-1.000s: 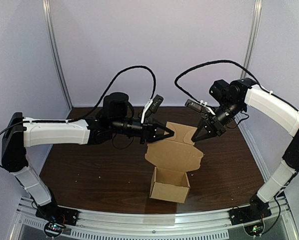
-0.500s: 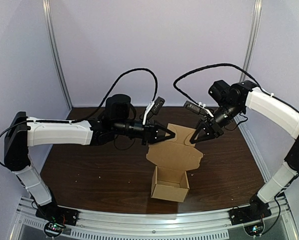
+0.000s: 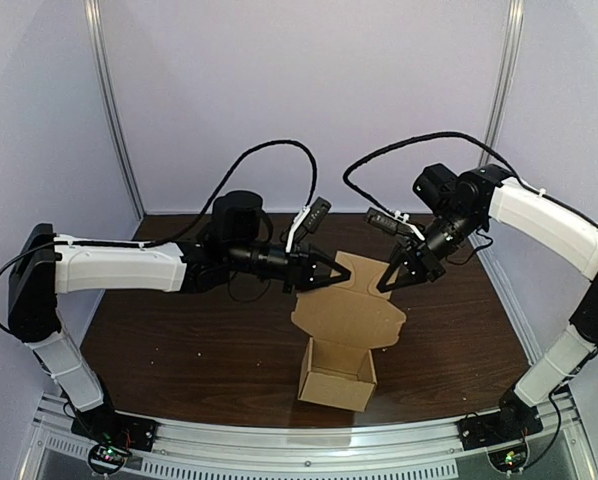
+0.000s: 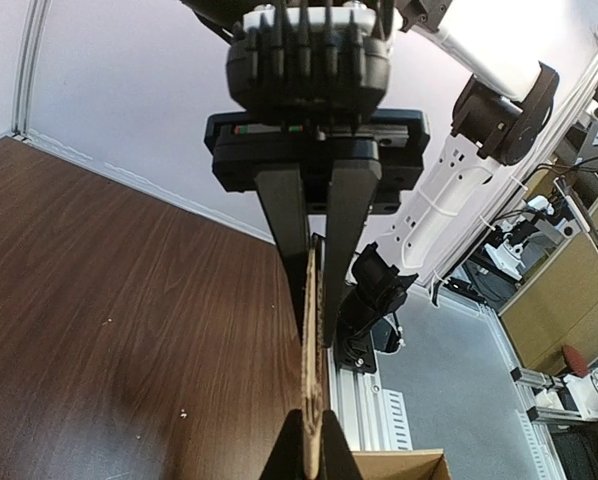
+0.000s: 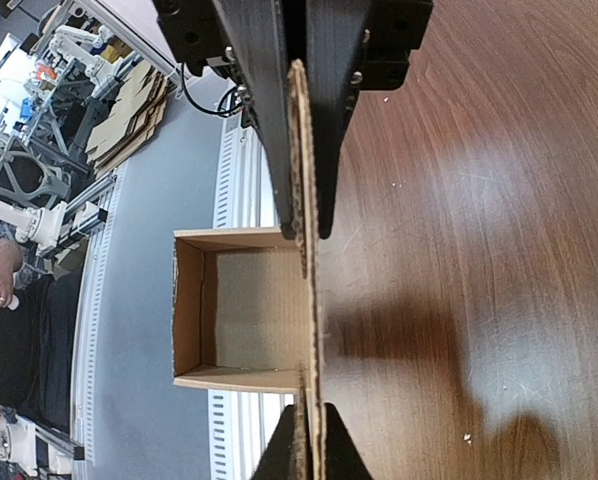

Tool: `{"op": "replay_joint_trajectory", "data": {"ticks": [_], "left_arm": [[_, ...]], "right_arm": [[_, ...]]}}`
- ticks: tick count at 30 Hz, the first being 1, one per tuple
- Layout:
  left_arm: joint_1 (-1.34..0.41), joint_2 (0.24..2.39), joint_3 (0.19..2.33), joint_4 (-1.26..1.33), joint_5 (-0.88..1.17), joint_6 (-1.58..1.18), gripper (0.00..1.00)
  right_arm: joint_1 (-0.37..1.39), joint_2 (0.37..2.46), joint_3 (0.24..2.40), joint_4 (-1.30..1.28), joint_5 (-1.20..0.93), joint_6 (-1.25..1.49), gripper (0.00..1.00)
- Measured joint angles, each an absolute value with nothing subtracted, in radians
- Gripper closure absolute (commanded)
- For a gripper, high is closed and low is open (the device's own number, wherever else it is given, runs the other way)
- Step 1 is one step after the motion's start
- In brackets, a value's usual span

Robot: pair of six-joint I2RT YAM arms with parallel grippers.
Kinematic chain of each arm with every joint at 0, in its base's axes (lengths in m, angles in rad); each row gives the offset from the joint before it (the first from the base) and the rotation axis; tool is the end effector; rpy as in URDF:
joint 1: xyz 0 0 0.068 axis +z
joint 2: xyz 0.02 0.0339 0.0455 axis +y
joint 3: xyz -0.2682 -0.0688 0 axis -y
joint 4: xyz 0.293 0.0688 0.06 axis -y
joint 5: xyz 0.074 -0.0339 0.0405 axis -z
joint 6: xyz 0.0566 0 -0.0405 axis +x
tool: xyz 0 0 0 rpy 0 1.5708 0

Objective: Fold the paper box

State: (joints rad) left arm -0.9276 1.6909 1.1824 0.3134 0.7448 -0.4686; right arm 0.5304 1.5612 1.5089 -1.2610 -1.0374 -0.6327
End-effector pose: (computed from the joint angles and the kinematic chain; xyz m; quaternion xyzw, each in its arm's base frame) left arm 0.2396 -0.3836 0.2671 0.3887 0.6482 -0.5955 0.2723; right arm 0.2681 0.2137 0.3269 -0.5263 0.6847 0.4853 0.1365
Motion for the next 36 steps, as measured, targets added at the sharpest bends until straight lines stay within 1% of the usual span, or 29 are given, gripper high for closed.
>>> {"op": "replay_joint_trajectory", "data": {"ticks": [2, 6, 8, 12, 13, 14, 15, 22, 26, 28, 30, 36], "left_arm": [[-0.928, 1.691, 1.177, 0.32, 0.744, -0.472, 1.0], [-0.926, 1.691, 1.16, 0.349, 0.739, -0.476, 1.0], [-0.926, 1.691, 1.152, 0.361, 0.738, -0.48, 1.0], [-0.924, 1.689, 1.143, 0.377, 0.738, -0.486, 1.0], [-0.924, 1.688, 1.137, 0.387, 0.738, -0.489, 1.0], [-0.924, 1.687, 1.134, 0.392, 0.737, -0.49, 1.0], [-0.924, 1.687, 1.131, 0.397, 0.737, -0.492, 1.0], [-0.92, 1.681, 1.118, 0.412, 0.737, -0.5, 1.0], [-0.913, 1.675, 1.11, 0.419, 0.736, -0.501, 1.0], [-0.909, 1.67, 1.104, 0.42, 0.735, -0.503, 1.0], [-0.905, 1.666, 1.101, 0.42, 0.735, -0.504, 1.0], [-0.903, 1.664, 1.092, 0.427, 0.733, -0.507, 1.0]], "right_arm": [[0.533, 1.557, 1.499, -1.254, -1.034, -0.632, 0.84], [0.541, 1.556, 1.482, -1.25, -1.027, -0.633, 0.87], [0.542, 1.556, 1.48, -1.248, -1.024, -0.633, 1.0], [0.543, 1.556, 1.48, -1.242, -1.019, -0.64, 1.0], [0.544, 1.556, 1.48, -1.242, -1.019, -0.642, 0.99], [0.544, 1.556, 1.48, -1.242, -1.019, -0.645, 0.94], [0.544, 1.556, 1.48, -1.242, -1.019, -0.648, 0.93], [0.544, 1.558, 1.48, -1.241, -1.019, -0.648, 0.91], [0.544, 1.559, 1.48, -1.241, -1.019, -0.646, 0.87], [0.544, 1.56, 1.48, -1.241, -1.017, -0.644, 0.91], [0.544, 1.564, 1.48, -1.241, -1.016, -0.643, 0.99], [0.544, 1.573, 1.481, -1.24, -1.015, -0.641, 1.0]]}}
